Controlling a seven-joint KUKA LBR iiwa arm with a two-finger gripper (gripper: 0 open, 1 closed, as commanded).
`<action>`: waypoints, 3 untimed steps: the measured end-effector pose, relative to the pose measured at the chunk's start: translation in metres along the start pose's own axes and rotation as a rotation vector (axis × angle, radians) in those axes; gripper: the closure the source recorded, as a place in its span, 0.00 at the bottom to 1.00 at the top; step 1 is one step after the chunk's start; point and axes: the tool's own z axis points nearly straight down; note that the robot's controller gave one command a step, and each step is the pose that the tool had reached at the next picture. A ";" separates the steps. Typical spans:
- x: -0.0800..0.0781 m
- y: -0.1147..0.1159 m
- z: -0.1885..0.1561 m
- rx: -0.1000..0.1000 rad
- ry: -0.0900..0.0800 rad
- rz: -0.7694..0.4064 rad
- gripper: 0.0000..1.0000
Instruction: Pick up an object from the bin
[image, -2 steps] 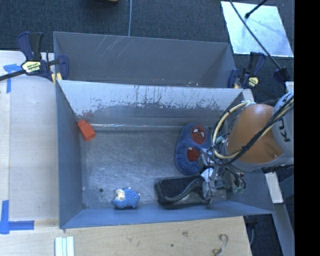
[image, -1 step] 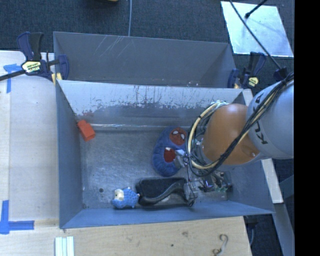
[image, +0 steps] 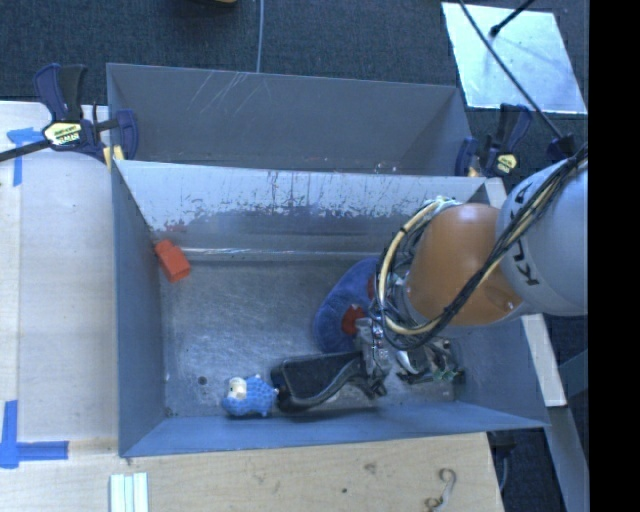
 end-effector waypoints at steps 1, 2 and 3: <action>0.004 0.004 0.005 -0.007 0.011 -0.003 0.00; -0.061 -0.026 0.015 -0.013 0.020 -0.251 0.00; -0.110 0.009 0.016 -0.017 0.018 -0.355 0.00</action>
Offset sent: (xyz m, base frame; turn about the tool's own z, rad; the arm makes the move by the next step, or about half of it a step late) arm 0.0000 0.0000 0.0000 0.0000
